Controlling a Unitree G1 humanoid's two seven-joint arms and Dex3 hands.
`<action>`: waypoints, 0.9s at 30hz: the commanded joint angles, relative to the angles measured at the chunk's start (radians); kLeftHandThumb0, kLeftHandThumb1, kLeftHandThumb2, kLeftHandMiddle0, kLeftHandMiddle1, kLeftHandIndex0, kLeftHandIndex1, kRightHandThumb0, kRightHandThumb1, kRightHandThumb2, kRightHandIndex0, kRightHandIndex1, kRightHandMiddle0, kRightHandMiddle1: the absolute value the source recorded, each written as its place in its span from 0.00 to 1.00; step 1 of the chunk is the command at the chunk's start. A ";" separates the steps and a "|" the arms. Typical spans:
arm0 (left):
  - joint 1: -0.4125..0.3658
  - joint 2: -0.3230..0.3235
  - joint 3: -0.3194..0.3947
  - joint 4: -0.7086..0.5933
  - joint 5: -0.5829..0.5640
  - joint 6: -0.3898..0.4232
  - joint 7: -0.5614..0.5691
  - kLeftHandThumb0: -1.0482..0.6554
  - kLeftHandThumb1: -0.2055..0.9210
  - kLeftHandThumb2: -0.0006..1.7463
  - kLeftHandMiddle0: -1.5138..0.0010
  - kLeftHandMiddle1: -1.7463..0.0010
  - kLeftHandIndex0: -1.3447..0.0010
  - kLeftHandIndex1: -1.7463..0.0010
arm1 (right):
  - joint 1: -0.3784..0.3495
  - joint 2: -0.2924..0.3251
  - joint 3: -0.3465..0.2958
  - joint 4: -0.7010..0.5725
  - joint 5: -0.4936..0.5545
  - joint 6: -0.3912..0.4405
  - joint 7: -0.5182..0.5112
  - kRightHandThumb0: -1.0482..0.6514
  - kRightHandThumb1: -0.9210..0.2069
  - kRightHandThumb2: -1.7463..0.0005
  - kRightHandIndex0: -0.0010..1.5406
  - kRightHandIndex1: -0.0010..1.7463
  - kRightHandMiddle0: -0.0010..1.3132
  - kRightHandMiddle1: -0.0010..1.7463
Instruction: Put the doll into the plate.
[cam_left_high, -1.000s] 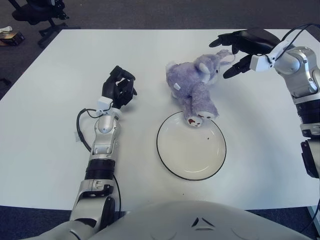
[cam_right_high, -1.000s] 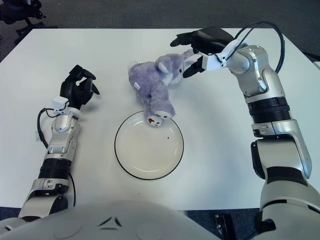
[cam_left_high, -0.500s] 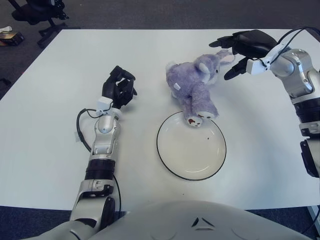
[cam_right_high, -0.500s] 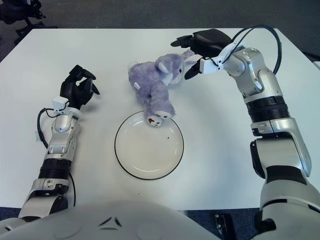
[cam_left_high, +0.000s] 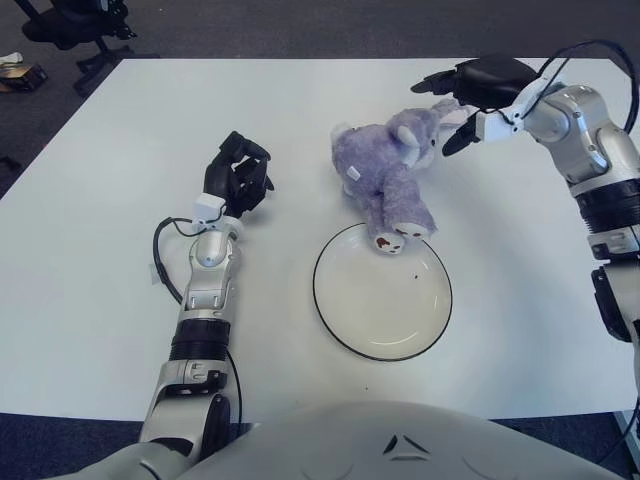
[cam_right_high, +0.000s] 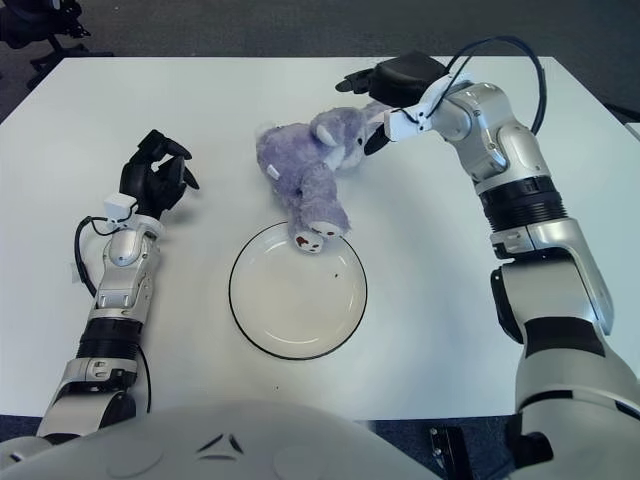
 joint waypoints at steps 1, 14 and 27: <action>0.060 -0.024 -0.006 0.031 -0.002 0.005 0.006 0.46 1.00 0.26 0.40 0.00 0.60 0.00 | -0.032 0.009 0.011 0.023 -0.013 0.007 -0.006 0.28 0.10 1.00 0.23 0.00 0.30 0.00; 0.064 -0.025 -0.009 0.024 -0.001 0.005 0.006 0.47 1.00 0.26 0.40 0.00 0.60 0.00 | -0.111 0.080 0.074 0.226 -0.058 -0.020 -0.116 0.26 0.10 1.00 0.23 0.00 0.29 0.00; 0.067 -0.028 -0.012 0.017 0.001 0.004 0.012 0.46 1.00 0.26 0.40 0.00 0.60 0.00 | -0.142 0.117 0.117 0.349 -0.063 -0.076 -0.170 0.25 0.09 1.00 0.25 0.00 0.29 0.00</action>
